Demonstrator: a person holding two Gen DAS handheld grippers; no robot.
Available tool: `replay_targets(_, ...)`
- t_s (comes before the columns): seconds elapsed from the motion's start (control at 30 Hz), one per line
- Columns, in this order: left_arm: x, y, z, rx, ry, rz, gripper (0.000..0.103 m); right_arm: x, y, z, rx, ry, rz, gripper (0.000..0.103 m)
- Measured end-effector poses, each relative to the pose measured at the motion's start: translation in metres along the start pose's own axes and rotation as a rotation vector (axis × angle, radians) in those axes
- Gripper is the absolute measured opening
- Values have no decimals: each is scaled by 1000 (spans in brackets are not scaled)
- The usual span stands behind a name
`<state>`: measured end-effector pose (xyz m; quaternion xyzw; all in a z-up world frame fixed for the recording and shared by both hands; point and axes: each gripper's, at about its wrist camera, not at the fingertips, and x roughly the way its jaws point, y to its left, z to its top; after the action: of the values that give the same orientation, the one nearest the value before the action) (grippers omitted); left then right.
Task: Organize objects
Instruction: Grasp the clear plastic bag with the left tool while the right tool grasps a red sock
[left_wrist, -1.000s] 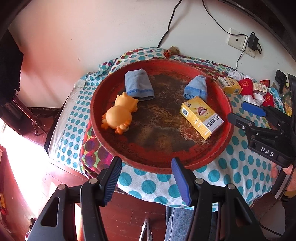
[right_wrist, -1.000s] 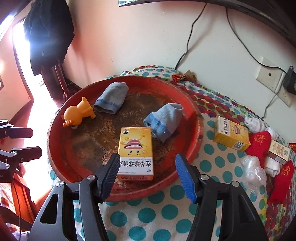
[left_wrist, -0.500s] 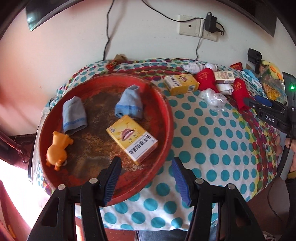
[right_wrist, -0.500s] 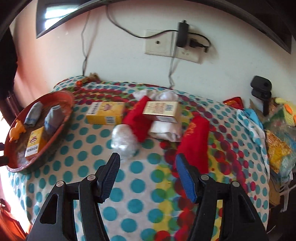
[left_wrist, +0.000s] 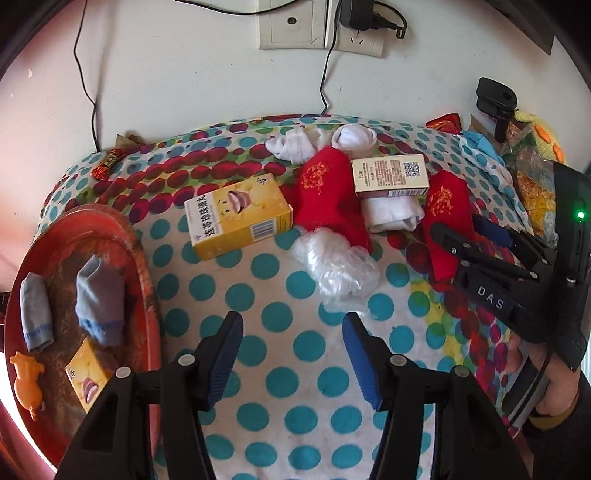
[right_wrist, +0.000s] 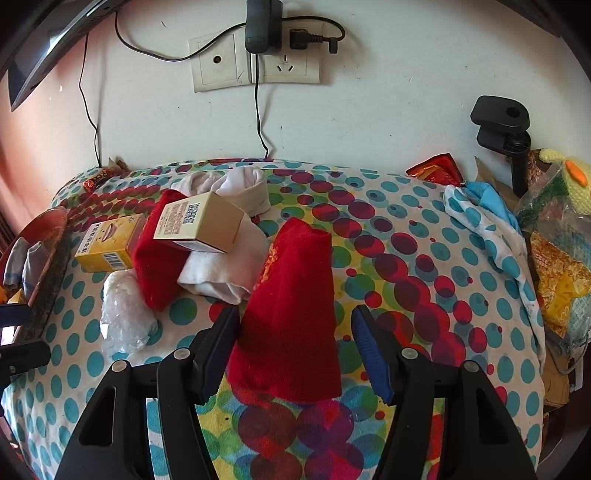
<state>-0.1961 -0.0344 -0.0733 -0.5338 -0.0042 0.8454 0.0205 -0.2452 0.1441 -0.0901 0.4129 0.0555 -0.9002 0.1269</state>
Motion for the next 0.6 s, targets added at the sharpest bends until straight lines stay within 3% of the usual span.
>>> replay_targets(0.1,18,-8,10,-17,20,-11,58,11,-6,2,16,8,16,48)
replay_targets(0.13,23,-9,12,-30,25,-7,58,13,-6,2,12,14,22,33)
replay_targets(0.23,35,-10,16,-84,32,-17,58,10,-7,-1,3,-23,18,25)
replay_targets(0.43,50,-17,18,-118,37,-21,58,2,-8,-9,-17,-55,12,24)
replay_targets(0.6,47,-19,19,-93,-46,-29,55,5,-11,-11,5,-44,28,24)
